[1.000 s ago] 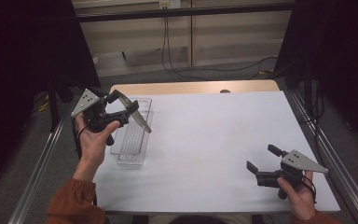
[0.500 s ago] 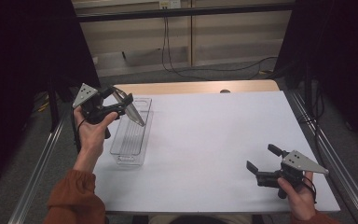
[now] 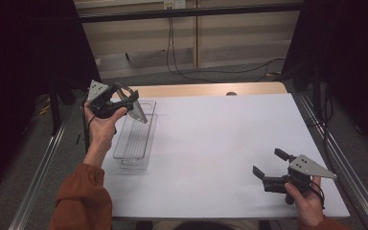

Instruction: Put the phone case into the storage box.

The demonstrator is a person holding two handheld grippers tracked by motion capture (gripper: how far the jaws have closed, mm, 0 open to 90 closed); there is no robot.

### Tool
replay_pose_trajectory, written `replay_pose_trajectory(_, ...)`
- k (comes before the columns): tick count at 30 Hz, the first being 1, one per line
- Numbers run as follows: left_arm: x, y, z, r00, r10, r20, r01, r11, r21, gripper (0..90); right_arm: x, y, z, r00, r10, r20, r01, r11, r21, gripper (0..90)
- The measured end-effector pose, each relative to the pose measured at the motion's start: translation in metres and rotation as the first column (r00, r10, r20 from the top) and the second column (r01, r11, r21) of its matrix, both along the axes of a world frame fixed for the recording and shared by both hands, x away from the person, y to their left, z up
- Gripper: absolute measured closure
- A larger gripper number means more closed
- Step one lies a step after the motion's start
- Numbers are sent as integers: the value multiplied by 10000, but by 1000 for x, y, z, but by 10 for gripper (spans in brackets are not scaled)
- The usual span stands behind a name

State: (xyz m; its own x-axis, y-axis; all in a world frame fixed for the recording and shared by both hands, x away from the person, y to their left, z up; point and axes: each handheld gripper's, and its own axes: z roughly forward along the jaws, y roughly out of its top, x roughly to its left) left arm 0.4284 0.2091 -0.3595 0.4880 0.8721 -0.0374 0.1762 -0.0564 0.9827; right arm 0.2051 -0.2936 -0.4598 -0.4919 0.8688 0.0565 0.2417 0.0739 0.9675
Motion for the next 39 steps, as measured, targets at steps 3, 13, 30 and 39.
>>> replay_pose_trajectory(3, 6, -3, -4, 10000, -59, -22, 59, 10000, 8, 126, 0, 1, -1, 10000, 27, -41, -26, 10000, 90, 0)
replay_pose_trajectory(13, 22, -5, -14, 9995, 205, -225, -201, 9996, 203, 125, 0, -1, -1, 10000, 41, -68, -40, 9999, 166, 0)
replay_pose_trajectory(30, 39, -8, -29, 9953, 652, -721, -630, 9975, 319, 123, 0, -3, -1, 9999, -126, 15, 126, 9997, 232, 0)
replay_pose_trajectory(39, 45, -7, -31, 9936, 807, -791, -801, 9967, 103, 123, 0, -4, -1, 9996, -276, 58, 275, 9995, 137, 0)
